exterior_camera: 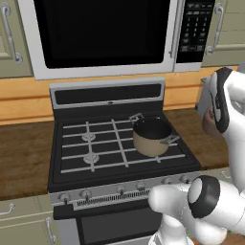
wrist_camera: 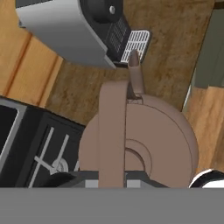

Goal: Pick the kettle from the counter and place it on a stove burner. Then turn the burner on.

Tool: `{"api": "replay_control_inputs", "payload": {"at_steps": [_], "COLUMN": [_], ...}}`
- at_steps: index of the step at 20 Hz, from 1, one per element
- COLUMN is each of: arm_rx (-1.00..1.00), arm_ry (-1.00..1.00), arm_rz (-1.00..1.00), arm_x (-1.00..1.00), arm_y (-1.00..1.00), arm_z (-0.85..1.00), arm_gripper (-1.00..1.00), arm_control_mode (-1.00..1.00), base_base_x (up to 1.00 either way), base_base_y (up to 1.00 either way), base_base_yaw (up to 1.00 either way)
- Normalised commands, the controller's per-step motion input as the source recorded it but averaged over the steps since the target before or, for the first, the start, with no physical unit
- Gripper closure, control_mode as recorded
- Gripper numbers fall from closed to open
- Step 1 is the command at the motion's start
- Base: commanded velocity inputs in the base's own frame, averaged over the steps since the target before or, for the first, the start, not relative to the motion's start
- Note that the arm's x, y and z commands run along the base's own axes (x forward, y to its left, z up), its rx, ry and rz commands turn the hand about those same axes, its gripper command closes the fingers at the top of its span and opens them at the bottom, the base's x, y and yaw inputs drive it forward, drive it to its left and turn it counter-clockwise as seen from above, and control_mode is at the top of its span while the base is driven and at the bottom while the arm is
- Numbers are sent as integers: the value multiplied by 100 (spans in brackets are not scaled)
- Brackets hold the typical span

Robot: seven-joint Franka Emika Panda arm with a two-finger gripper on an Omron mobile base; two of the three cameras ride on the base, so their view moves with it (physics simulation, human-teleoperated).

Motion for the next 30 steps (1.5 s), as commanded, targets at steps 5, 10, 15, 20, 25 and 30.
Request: {"api": "replay_control_inputs", "payload": {"at_steps": [5,10,15,20,25,30], "arm_rx": [0,0,0,0,0,0], "arm_ry": [-15,-7,-1,0,0,0], "arm_rz": [2,5,6,6,7,9], "arm_x": [-32,-43,-43,-40,-34,-21], "arm_y": [60,66,73,76,83,94], "arm_z": [46,40,42,41,22,0], "arm_gripper": [100,100,100,100,100,100], "arm_control_mode": [-100,-100,-100,-100,-100,-100], "base_base_x": [0,0,0,0,0,0], "base_base_y": [0,0,0,0,0,0], "base_base_yaw": [0,0,0,0,0,0]}}
